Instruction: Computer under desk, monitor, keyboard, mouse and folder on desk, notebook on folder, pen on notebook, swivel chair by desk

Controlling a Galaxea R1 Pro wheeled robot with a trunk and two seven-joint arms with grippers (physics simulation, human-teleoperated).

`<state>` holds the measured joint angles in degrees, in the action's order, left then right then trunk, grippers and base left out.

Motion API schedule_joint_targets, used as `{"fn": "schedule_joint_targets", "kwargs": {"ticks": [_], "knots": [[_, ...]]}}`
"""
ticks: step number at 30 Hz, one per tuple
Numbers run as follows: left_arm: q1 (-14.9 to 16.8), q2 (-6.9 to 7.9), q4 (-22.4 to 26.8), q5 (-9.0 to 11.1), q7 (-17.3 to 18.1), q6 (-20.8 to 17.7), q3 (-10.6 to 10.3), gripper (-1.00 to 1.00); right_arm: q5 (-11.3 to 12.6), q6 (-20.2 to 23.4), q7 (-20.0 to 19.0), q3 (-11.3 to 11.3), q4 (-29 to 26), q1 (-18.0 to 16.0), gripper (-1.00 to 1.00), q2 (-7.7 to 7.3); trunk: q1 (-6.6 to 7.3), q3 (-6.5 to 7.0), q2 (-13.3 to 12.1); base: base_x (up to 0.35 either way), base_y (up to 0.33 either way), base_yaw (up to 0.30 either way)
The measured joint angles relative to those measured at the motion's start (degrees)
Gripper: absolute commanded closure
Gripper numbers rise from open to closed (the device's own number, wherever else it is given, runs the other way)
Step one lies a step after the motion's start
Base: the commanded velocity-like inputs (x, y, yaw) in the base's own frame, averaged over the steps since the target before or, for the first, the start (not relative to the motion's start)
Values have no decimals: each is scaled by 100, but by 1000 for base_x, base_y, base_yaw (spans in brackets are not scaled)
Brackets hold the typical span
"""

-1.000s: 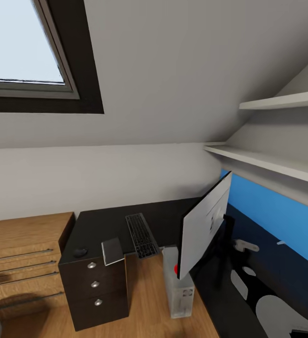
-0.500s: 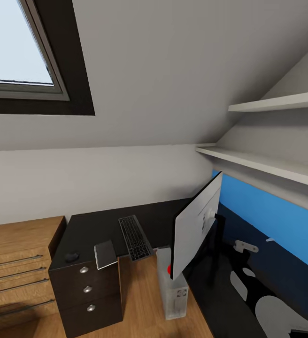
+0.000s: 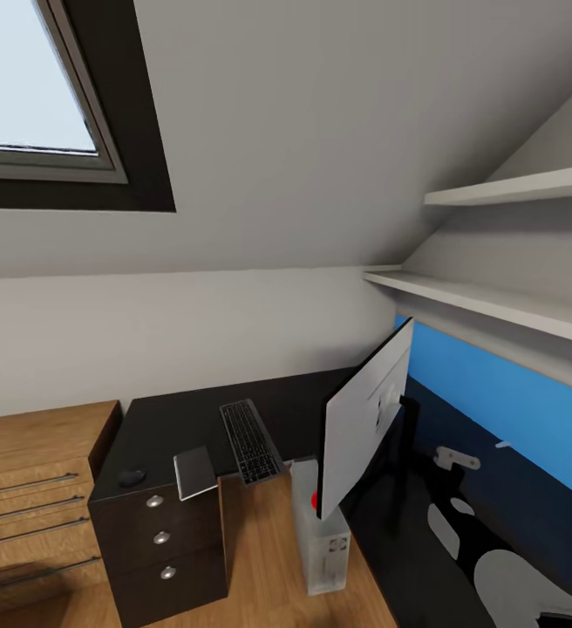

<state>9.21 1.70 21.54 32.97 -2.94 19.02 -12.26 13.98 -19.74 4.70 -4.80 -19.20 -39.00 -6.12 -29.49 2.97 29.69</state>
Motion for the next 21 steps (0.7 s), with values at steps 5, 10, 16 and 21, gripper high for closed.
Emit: {"fn": "schedule_joint_targets", "kwargs": {"ticks": [5, 10, 16, 21], "knots": [[0, 0, 0, 11, -19, -3, 15, -100, 0, 0, 0, 0, 0, 0, -100, -3, -110, -90, 201, 0, 0, 0], [0, 10, 4, 13, -32, -21, 11, -100, 0, 0, 0, 0, 6, 0, -100, -3, -220, -180, 402, 0, 0, 0], [0, 74, 120, 2, -26, -55, 10, -100, 2, -4, 0, 1, 45, 0, -100, -4, -352, -288, 642, 0, 0, 0], [-2, 175, 479, -13, -36, -309, 4, -100, 3, -8, 0, 1, 57, 2, -100, -5, -461, -371, 838, 0, 0, 0]]}}
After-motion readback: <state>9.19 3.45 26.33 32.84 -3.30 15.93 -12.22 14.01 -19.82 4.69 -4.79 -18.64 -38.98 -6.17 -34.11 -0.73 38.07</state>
